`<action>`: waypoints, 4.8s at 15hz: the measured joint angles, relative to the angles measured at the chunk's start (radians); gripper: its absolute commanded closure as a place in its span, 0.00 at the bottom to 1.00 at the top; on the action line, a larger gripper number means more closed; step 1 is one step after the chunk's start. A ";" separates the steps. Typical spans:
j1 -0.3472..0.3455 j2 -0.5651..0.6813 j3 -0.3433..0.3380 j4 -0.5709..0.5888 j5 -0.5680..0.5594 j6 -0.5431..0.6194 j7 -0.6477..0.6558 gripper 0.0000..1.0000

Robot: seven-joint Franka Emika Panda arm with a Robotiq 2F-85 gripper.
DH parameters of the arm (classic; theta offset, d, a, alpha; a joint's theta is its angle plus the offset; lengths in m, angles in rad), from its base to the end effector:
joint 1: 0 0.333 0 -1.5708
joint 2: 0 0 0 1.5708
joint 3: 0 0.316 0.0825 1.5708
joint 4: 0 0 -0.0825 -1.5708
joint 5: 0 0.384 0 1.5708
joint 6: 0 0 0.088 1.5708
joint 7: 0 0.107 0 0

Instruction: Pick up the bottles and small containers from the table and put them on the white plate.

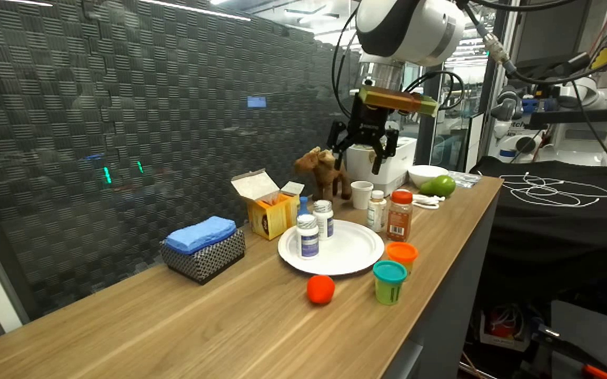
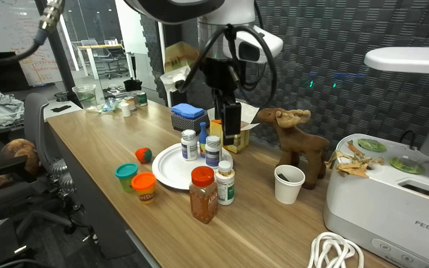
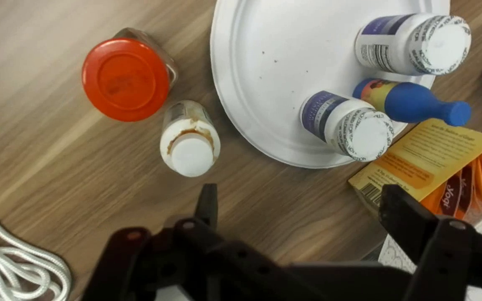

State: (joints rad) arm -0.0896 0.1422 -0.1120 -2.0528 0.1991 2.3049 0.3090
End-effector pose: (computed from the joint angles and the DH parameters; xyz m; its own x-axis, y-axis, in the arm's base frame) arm 0.5749 -0.1119 0.3807 0.8019 -0.5951 0.0530 -0.5802 -0.7967 -0.1692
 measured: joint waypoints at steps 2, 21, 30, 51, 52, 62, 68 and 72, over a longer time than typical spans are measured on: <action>-0.001 0.002 0.000 0.000 -0.007 -0.009 -0.070 0.00; -0.018 0.075 -0.002 0.001 -0.116 -0.082 -0.273 0.17; -0.021 0.081 -0.008 0.008 -0.195 -0.082 -0.268 0.92; 0.093 -0.083 0.101 0.009 -0.240 -0.154 -0.085 0.93; 0.098 -0.082 0.107 0.007 -0.235 -0.162 -0.085 0.93; 0.107 -0.039 0.117 0.005 -0.182 -0.194 -0.089 0.93; 0.107 0.036 0.115 0.041 -0.176 -0.194 -0.088 0.93; 0.104 0.055 0.105 0.069 -0.176 -0.192 -0.088 0.93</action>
State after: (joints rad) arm 0.0148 0.1967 -0.0067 -1.9834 0.0235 2.1127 0.2213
